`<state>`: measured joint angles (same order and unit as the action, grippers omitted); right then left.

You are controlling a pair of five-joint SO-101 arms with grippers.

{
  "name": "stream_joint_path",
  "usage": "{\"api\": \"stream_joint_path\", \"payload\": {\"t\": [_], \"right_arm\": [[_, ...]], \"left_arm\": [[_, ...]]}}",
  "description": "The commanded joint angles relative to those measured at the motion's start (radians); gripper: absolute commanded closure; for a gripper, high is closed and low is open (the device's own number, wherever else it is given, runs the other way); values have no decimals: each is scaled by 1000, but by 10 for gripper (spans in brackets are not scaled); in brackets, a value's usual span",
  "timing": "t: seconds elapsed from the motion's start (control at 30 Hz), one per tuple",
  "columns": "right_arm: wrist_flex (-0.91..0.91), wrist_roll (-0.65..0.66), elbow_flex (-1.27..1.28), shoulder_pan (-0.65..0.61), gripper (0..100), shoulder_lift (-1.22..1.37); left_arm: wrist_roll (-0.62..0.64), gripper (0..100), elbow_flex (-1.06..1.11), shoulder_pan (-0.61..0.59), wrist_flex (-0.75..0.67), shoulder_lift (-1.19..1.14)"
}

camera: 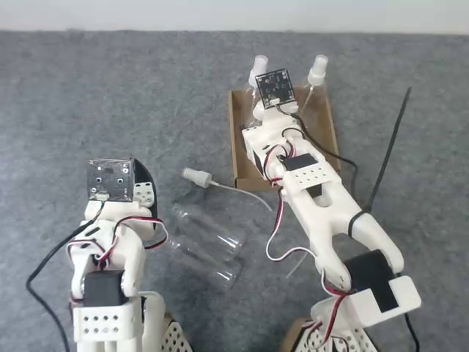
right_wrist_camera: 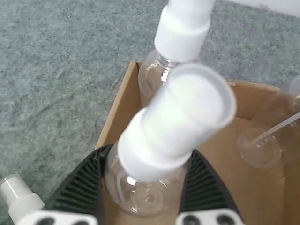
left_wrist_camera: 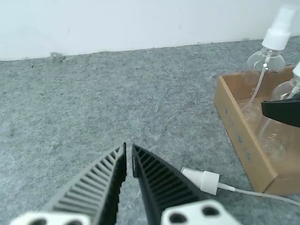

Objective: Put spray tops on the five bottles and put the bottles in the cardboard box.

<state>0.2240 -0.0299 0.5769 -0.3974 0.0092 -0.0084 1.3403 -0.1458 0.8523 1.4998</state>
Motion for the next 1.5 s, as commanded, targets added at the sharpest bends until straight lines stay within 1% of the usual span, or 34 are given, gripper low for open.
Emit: {"api": "stream_joint_path", "payload": {"t": [0.0,1.23,1.3,1.47], "right_arm": [[-13,-8,-8,-8,991,-19],[-7,-5,-3,-4,991,-30],[-7,-5,-3,-4,969,-30],[-7,-6,-2,-2,824,-28]], "left_arm": [[14,989,-7,0,-32,18],[15,989,-7,0,-32,18],[15,989,-7,0,-32,18],[15,989,-7,0,-32,18]]}}
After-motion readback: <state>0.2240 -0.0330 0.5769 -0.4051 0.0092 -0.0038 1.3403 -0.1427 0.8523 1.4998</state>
